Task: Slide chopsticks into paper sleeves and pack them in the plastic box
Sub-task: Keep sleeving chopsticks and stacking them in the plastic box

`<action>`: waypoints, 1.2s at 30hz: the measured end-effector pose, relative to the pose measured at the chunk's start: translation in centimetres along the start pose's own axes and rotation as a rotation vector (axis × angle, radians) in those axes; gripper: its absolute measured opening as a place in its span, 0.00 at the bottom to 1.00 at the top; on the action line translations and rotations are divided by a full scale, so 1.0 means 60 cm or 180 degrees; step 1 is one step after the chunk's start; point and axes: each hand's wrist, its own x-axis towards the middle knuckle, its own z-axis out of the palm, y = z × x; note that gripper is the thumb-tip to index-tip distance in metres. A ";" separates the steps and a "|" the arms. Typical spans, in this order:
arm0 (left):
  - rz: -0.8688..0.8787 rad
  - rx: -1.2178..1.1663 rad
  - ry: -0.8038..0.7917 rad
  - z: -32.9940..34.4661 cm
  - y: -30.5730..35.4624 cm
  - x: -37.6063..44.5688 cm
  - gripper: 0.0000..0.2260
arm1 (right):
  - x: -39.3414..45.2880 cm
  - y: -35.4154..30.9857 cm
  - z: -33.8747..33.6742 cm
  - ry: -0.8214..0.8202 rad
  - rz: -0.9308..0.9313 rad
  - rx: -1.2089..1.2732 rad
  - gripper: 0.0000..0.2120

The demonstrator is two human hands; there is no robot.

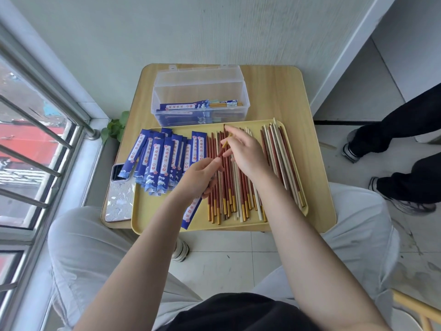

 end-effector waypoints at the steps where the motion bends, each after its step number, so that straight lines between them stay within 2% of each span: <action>1: -0.0021 -0.0102 0.0080 -0.002 -0.002 0.001 0.16 | -0.001 0.000 0.001 0.0004 0.0092 -0.0031 0.18; 2: -0.0060 -0.0225 0.0168 -0.006 -0.003 0.001 0.15 | -0.002 0.002 0.002 -0.0009 0.0183 -0.0227 0.16; 5: -0.0275 -0.0521 0.0289 -0.017 -0.007 0.006 0.11 | -0.011 0.014 0.008 -0.0287 0.0340 -0.1780 0.08; 7: -0.0475 -0.0653 0.0284 -0.020 -0.008 0.010 0.10 | -0.023 0.021 0.019 -0.0354 0.0296 -0.2457 0.11; 10: -0.0646 -0.0846 0.0300 -0.017 -0.013 0.014 0.09 | -0.032 0.031 0.040 -0.0249 0.0034 -0.2689 0.19; 13: -0.0704 -0.0986 0.0350 -0.014 -0.023 0.014 0.08 | -0.035 0.036 0.054 -0.0181 -0.0074 -0.2808 0.19; 17: -0.0750 -0.1101 0.0343 -0.011 -0.028 0.012 0.07 | -0.037 0.032 0.061 -0.0111 0.0257 -0.2643 0.23; 21: -0.0715 -0.1133 0.0401 -0.008 -0.029 0.009 0.05 | -0.039 0.028 0.062 -0.0010 0.0473 -0.2426 0.22; 28: -0.0775 -0.1167 0.0407 -0.010 -0.035 0.011 0.04 | -0.043 0.027 0.056 0.0072 0.0552 -0.1865 0.23; 31: -0.0794 -0.1187 0.0404 -0.010 -0.033 0.010 0.05 | -0.042 0.026 0.042 0.0147 0.0352 -0.1600 0.20; 34: -0.0865 -0.1339 0.0418 -0.010 -0.027 0.009 0.04 | -0.042 0.019 0.021 0.0027 0.0169 -0.1215 0.10; 36: -0.0832 -0.1405 0.0450 -0.013 -0.024 0.008 0.06 | -0.041 0.003 0.004 -0.0088 0.0179 -0.0735 0.11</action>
